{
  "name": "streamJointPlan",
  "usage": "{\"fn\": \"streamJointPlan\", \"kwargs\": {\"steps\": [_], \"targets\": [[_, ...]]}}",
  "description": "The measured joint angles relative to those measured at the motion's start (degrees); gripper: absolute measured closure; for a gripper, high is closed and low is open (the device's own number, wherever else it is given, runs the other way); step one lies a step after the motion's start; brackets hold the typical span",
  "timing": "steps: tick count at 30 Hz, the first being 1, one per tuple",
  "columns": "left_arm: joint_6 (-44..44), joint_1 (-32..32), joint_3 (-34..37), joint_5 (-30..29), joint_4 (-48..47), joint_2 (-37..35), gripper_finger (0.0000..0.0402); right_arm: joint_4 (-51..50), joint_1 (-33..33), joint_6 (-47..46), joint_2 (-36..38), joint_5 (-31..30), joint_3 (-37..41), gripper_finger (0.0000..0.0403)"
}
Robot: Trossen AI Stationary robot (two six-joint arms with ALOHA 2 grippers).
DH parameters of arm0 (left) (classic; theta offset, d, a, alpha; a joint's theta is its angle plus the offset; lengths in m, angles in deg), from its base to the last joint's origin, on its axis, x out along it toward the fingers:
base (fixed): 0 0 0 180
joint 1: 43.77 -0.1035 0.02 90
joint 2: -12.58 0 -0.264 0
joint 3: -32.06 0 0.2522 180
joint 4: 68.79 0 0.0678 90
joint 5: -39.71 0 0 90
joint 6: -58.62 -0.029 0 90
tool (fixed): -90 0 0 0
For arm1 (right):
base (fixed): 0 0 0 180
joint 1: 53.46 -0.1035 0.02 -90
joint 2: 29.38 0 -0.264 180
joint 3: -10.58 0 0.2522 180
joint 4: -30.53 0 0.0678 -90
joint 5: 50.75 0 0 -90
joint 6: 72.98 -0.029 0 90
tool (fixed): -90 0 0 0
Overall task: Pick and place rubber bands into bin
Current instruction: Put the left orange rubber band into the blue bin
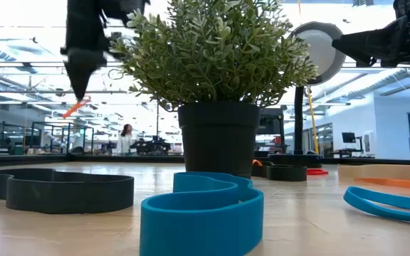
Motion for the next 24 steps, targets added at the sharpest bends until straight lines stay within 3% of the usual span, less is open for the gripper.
{"fn": "streamJointPlan", "kwargs": {"steps": [6,11,24], "targets": [[5.2,9.4,0.1,-0.4,5.4,-9.0,0.0401,0.6,0.0,-0.1,0.0,0.0,0.0,0.0257],[10.5,19.2,0.1,2.7,10.0,-13.9,0.0401,1.0,0.0,-0.1,0.0,0.2,0.0,0.0257],[37.9,41.5,0.1,14.1,13.3,-12.9,0.0401,1.4,0.0,-0.4,0.0,0.2,0.0,0.0257]]}}
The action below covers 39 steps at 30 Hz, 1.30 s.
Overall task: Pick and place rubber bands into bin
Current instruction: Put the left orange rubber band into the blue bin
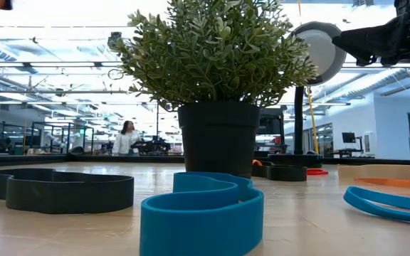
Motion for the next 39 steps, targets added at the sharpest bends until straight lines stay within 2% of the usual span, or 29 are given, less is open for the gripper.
{"fn": "streamJointPlan", "kwargs": {"steps": [5,13,19,31,39], "targets": [[10.2,6.0,0.0,0.2,0.0,2.3,0.0399,0.0,0.0,0.0,0.0,0.0,0.0,0.0257],[12.3,10.9,0.9,0.7,0.3,9.0,0.0394,0.0,0.0,0.0,0.0,0.0,0.0,0.0257],[17.8,11.3,3.6,4.9,0.8,12.2,0.0398,0.0,0.0,0.0,0.0,0.0,0.0,0.0257],[21.6,11.4,14.6,4.8,16.6,12.2,0.0389,0.0,0.0,0.0,0.0,0.0,0.0,0.0257],[23.5,11.4,18.3,7.5,16.3,12.3,0.0377,0.0,0.0,0.0,0.0,0.0,0.0,0.0257]]}}
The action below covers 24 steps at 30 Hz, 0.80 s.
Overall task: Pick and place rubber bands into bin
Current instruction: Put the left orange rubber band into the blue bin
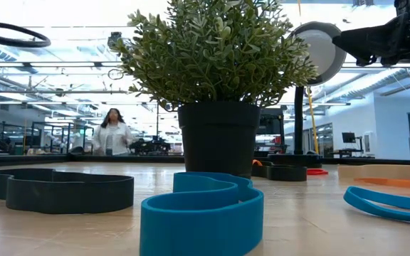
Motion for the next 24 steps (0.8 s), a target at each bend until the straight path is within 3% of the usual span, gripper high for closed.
{"fn": "streamJointPlan", "kwargs": {"steps": [24], "targets": [[2.0,-0.2,0.0,0.0,-0.1,0.0,0.0373,0.0,0.0,0.0,0.0,0.0,0.0,0.0257]]}}
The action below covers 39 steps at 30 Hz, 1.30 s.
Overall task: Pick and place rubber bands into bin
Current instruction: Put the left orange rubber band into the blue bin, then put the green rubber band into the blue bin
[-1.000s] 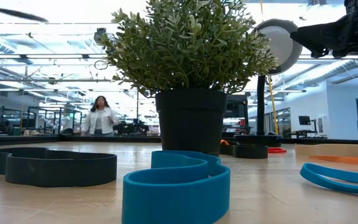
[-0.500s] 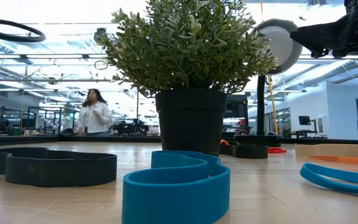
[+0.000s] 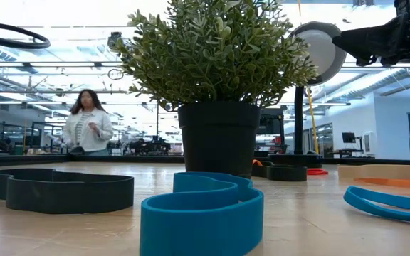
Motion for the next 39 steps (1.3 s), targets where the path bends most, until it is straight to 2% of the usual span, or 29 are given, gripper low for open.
{"fn": "streamJointPlan", "kwargs": {"steps": [3,6,11,14,19,23,28,31,34,37,39], "targets": [[0.6,0.0,0.0,0.0,0.0,0.0,0.0356,0.0,0.0,0.0,0.0,0.0,0.0,0.0257],[0.9,0.0,0.0,0.0,0.0,0.0,0.0320,0.0,0.0,0.0,0.0,0.0,0.0,0.0257],[-3.4,0.0,-0.3,5.6,-0.3,-0.1,0.0261,0.0,0.0,0.0,0.0,0.0,0.0,0.0257],[-2.9,0.0,-1.0,6.3,-0.8,-2.0,0.0240,0.0,0.0,0.0,0.0,0.0,0.0,0.0257],[-0.9,-0.2,-2.8,2.9,-1.5,-7.5,0.0223,0.0,0.0,0.0,0.0,0.0,0.0,0.0257],[-2.5,-1.0,-3.5,-4.5,-0.8,-12.5,0.0222,0.0,0.0,0.0,0.0,0.0,0.0,0.0257],[-10.8,-4.1,-3.5,-15.5,-0.7,-17.4,0.0222,0.0,0.0,0.0,0.0,0.0,0.0,0.0257],[-22.1,-7.1,-3.6,-19.7,-0.6,-18.7,0.0222,0.0,0.0,0.0,0.0,0.0,0.0,0.0257],[-34.2,-11.2,-3.6,-20.0,-0.5,-18.6,0.0222,0.0,0.0,0.0,0.0,0.0,0.0,0.0257],[-40.6,-16.0,-3.6,-19.1,0.8,-17.7,0.0222,0.0,0.0,0.0,0.0,0.0,0.0,0.0257],[-44.8,-18.8,-3.6,-16.2,1.0,-16.3,0.0222,0.0,0.0,-0.4,0.0,0.0,0.0,0.0257]]}}
